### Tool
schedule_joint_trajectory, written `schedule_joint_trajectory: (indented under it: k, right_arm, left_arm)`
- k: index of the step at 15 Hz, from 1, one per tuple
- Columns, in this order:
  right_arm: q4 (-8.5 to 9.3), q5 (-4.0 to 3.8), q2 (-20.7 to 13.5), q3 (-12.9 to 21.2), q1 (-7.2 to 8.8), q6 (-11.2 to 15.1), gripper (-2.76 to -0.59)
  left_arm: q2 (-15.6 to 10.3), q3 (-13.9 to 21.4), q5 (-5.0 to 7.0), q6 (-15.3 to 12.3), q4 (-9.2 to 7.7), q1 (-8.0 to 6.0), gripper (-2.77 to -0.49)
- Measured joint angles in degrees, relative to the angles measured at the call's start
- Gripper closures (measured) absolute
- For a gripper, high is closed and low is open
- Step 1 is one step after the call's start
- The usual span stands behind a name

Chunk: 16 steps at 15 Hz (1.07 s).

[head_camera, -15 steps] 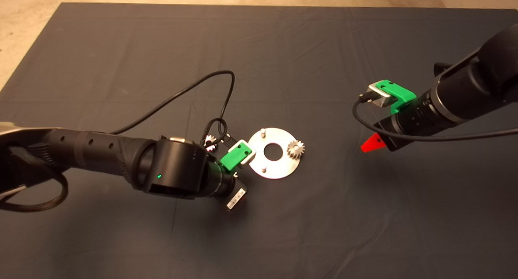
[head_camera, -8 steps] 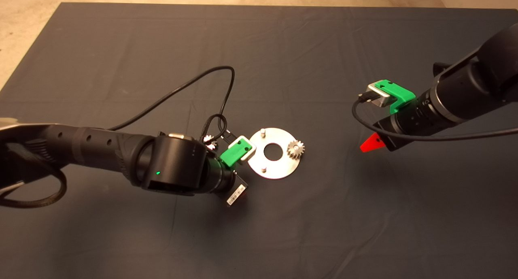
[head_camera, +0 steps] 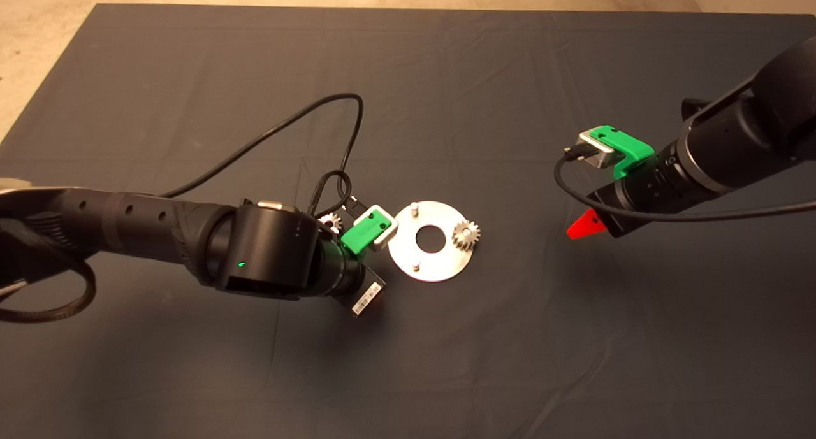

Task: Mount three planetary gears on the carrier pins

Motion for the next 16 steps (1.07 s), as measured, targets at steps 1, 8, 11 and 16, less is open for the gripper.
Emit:
schedule_joint_trajectory:
  k: [1,8,11,16]
  right_arm:
    - [0.0,0.0,0.0,0.0,0.0,0.0,-1.47]
    - [0.0,0.04,0.0,0.0,0.0,0.0,-1.47]
    - [0.02,0.5,0.0,0.3,0.0,0.0,-1.47]
    - [0.0,0.65,0.0,0.4,0.0,0.0,-1.47]
  left_arm:
    - [-0.4,0.0,0.02,0.1,0.0,0.0,-1.92]
    - [-1.7,0.0,0.0,1.0,0.28,1.01,-1.92]
    - [-2.0,-0.5,0.07,1.7,1.16,2.58,-1.92]
    - [-2.0,-0.5,0.02,2.1,3.51,4.83,-1.92]
